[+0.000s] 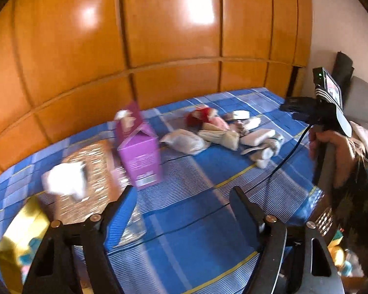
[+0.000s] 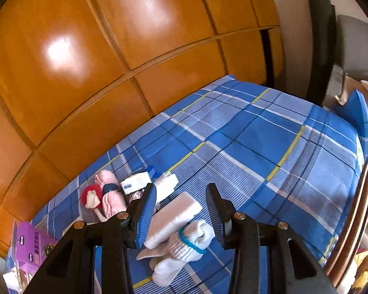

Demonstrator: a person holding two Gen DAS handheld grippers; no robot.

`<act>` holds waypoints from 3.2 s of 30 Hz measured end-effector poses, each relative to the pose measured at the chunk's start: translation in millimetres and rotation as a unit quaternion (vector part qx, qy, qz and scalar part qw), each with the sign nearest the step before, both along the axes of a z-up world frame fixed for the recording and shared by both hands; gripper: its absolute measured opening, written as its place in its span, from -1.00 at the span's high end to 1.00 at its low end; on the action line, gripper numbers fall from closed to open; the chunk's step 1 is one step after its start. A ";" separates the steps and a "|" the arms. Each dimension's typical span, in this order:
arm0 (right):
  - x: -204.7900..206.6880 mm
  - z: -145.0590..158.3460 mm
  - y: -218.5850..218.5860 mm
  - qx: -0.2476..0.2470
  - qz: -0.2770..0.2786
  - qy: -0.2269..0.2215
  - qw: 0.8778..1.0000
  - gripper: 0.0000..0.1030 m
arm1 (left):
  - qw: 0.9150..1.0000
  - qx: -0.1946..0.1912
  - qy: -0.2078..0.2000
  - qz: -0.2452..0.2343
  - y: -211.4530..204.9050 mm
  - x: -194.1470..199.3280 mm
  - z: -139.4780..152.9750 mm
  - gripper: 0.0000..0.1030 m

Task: Organize soft objects
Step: 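Grasp the white cleaning-wipes packet with the left tool while the right tool moves toward the red sock, then lift the wipes packet with the left tool while the right tool grasps the red sock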

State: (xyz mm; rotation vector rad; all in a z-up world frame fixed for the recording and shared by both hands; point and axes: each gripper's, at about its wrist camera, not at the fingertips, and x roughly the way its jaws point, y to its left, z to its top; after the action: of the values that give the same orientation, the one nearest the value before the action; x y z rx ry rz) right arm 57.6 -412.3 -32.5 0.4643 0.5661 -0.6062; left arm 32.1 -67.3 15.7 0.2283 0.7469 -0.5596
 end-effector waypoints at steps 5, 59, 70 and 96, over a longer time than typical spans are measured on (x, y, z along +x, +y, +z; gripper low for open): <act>3.4 -1.6 5.6 0.005 0.021 -0.001 1.000 0.19 | 0.999 -0.004 0.044 -0.012 -53.0 32.1 -7.4 -0.31; 87.8 -24.3 74.3 0.026 0.291 0.109 0.950 0.18 | 0.989 0.062 0.136 0.007 -65.0 39.3 -125.3 0.00; 207.9 -86.7 129.8 -0.112 0.342 0.274 0.892 0.19 | 0.992 0.021 0.126 0.016 -44.5 36.8 -126.0 -0.01; 83.4 -56.0 83.1 0.022 0.281 0.180 0.943 0.66 | 0.996 0.000 0.093 -0.012 -79.0 65.9 -65.5 0.10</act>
State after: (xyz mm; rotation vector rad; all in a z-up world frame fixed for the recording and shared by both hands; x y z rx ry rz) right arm 141.1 -329.2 -88.5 0.2114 1.0173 -0.1253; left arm 98.0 -146.3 -49.8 0.1876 0.9251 -0.6079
